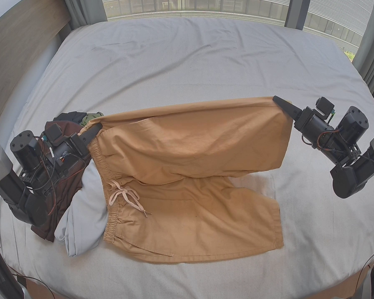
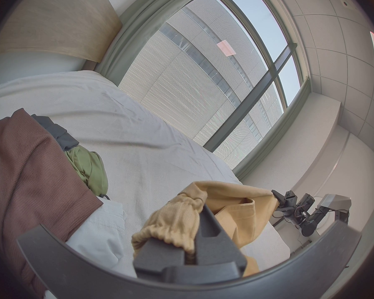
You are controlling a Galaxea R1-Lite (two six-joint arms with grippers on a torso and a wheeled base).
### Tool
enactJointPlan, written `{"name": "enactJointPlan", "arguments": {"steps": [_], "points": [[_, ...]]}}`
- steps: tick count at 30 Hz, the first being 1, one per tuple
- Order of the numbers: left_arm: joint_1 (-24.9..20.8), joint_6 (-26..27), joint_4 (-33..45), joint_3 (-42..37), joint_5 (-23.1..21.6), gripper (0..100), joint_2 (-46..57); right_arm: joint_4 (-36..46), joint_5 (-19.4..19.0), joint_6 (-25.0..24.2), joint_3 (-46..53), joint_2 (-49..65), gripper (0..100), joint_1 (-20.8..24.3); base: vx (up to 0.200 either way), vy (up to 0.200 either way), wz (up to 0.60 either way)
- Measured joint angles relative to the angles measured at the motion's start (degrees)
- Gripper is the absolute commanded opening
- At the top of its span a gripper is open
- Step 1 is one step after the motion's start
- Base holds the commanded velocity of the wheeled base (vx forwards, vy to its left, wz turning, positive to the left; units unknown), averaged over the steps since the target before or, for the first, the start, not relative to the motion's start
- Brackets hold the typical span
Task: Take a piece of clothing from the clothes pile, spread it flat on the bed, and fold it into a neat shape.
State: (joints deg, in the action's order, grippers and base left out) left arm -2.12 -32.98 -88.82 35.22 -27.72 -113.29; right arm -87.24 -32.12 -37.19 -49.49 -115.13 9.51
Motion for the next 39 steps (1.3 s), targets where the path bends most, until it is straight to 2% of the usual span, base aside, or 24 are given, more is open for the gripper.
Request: {"name": "enactJointPlan", "arguments": {"steps": [11, 19, 25, 39], "points": [[-1.04, -0.04, 0.04, 6.62, 2.19, 0, -4.49, 0.04, 0.00, -0.27, -7.58, -6.40, 0, -1.46, 0.000, 0.000, 0.00], [-2.61, -0.06, 0.09, 11.28, 2.51, 0, -8.33, 0.01, 0.32, -0.38, -10.31, -9.53, 0, -2.77, 0.000, 0.000, 0.00], [-3.08, -0.26, 0.17, 14.92, 4.35, 0, -10.97, 0.06, 0.35, -0.41, -12.41, -10.90, 0, -2.95, 0.000, 0.000, 0.00], [-3.02, -0.50, 0.17, 18.49, 4.74, 0, -13.70, 2.47, 0.68, -0.44, -19.14, -14.84, 0, -2.99, 0.000, 0.000, 0.00]]}}
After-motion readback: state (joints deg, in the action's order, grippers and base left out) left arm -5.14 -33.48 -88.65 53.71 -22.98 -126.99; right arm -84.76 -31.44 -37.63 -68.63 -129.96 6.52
